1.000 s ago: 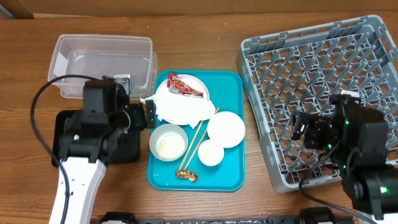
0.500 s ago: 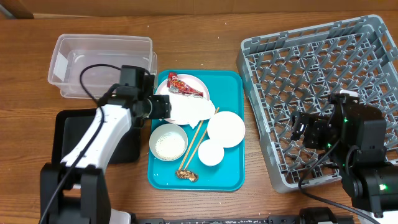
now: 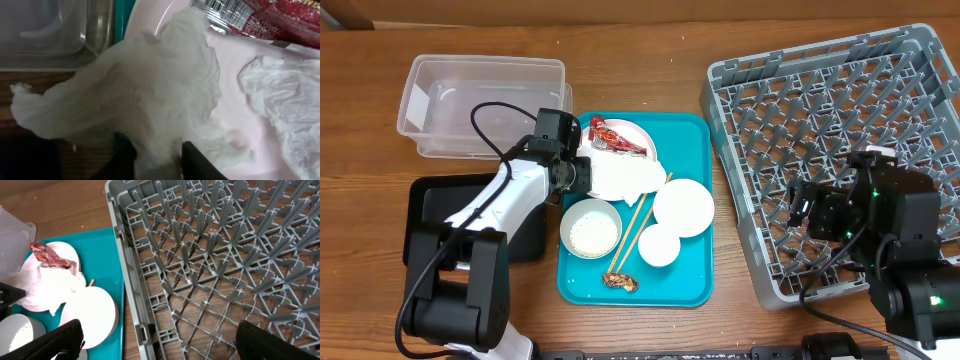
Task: Sort waste into correct bins and load items into the dishwasher
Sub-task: 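Reach the left gripper to the plate and grasp the white tissue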
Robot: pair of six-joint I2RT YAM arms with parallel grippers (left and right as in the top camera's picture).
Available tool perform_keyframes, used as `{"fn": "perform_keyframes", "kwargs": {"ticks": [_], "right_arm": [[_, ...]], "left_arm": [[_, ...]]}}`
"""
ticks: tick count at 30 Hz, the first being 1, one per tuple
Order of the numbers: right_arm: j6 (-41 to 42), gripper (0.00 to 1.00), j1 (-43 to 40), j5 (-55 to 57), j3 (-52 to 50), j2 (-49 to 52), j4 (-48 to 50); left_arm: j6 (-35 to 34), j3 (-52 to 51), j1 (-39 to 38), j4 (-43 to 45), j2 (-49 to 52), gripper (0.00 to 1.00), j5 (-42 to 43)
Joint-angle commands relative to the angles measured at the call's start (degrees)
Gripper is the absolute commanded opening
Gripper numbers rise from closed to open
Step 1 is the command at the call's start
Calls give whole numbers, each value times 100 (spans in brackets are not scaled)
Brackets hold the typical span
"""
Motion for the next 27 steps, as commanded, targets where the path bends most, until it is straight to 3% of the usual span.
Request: {"fn": "perform_keyframes", "kwargs": {"ticks": [1, 2, 5, 12, 15, 23, 27], "right_arm": [[0, 100, -15, -9, 151, -24, 22], [0, 100, -15, -9, 149, -24, 22], [0, 100, -15, -9, 146, -24, 20], [0, 100, -15, -9, 146, -24, -26], [0, 100, -15, -9, 146, -24, -57], [0, 100, -15, -7, 146, -24, -61], [0, 100, -15, -7, 140, -24, -72]], "left_arm": [[-39, 114, -17, 7, 57, 15, -76], [-39, 114, -17, -11, 46, 8, -74], [-35, 192, -15, -175, -4, 4, -76], [-33, 791, -11, -765, -11, 4, -219], [-33, 997, -11, -846, -11, 9, -249], [-28, 1744, -9, -1425, -107, 4, -273], [-28, 2520, 2, -1589, -232, 4, -848]]}}
